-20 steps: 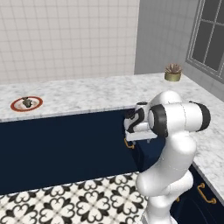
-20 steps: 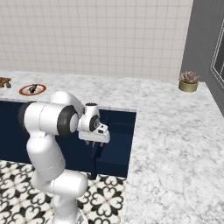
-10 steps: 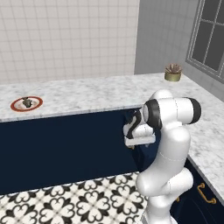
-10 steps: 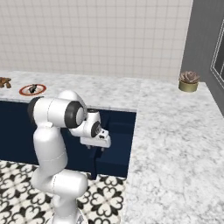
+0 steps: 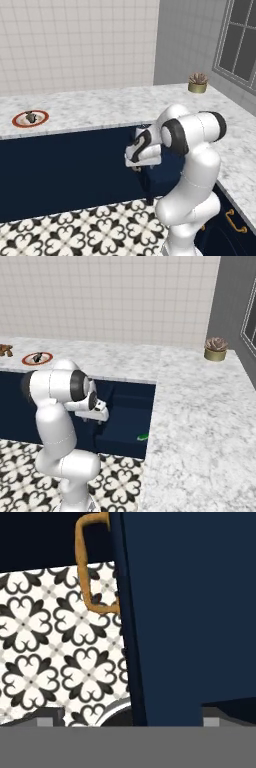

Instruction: Pick up the knife from the drawer and place it on the cutting board. Then place the meat from the plate to the cutting board.

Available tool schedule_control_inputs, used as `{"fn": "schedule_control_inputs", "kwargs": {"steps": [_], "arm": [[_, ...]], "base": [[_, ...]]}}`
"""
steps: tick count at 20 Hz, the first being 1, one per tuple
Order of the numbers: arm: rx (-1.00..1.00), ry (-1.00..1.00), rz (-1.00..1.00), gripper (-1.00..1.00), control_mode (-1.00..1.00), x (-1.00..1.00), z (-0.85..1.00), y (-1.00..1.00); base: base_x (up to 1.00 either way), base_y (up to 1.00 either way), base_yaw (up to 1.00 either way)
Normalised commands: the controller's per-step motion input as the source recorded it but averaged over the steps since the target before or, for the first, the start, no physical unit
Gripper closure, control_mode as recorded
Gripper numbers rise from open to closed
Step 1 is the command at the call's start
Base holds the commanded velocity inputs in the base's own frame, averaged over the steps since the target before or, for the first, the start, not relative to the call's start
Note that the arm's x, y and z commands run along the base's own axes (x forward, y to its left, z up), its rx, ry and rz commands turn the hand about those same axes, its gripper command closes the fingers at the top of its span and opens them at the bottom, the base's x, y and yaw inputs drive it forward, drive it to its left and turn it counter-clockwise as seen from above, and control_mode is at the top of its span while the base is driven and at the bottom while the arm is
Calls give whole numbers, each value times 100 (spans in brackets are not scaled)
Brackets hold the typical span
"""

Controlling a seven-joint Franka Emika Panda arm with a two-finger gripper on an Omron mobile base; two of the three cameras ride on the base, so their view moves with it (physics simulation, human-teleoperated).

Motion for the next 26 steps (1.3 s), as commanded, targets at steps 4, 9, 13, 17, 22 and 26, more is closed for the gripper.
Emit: {"fn": "schedule_control_inputs", "kwargs": {"steps": [4,9,13,17,22,26], "arm": [[0,-8,-9,-100,-100,2,26,100],[0,-7,-9,-100,-100,8,7,100],[0,-7,-9,-100,-100,2,11,100],[0,-9,-10,-100,-100,2,25,100],[3,-5,-9,-100,-100,5,27,80],[0,-16,-4,-100,-100,-3,56,-13]], "base": [[0,0,0],[0,0,0],[0,0,0],[0,0,0],[0,0,0],[0,0,0]]}}
